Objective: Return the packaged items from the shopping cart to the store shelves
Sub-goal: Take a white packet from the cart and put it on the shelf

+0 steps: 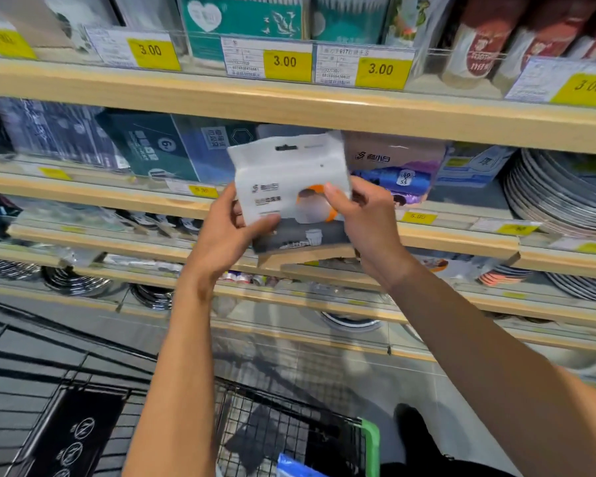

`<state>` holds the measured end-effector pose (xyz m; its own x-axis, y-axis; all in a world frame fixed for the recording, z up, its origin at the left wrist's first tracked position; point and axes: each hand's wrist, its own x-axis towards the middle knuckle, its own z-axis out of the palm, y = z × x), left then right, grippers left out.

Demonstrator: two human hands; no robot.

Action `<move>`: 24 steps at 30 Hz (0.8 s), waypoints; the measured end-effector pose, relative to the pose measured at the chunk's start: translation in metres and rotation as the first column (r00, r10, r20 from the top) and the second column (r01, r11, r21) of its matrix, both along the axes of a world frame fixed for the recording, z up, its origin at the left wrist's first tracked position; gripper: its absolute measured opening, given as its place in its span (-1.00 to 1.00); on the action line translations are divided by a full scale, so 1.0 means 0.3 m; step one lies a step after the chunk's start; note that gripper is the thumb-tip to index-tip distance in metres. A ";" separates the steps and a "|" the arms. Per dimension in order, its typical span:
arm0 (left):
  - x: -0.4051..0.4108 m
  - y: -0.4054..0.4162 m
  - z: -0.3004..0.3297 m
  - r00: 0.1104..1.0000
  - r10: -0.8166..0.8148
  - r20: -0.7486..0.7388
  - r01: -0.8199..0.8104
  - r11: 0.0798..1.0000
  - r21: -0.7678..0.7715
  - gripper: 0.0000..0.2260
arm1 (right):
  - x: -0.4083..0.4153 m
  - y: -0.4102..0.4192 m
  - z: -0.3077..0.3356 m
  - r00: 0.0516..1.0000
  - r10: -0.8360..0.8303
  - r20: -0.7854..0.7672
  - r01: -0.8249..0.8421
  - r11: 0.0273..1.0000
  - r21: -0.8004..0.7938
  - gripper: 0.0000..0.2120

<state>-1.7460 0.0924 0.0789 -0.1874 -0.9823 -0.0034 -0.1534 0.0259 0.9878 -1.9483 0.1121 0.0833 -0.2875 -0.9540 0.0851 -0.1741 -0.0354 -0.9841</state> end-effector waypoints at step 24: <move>-0.138 -0.210 0.039 0.886 0.403 0.228 -0.288 0.865 -0.410 -0.60 | -0.054 0.340 -0.206 0.986 -0.121 0.116 0.102 0.982 0.159 -0.82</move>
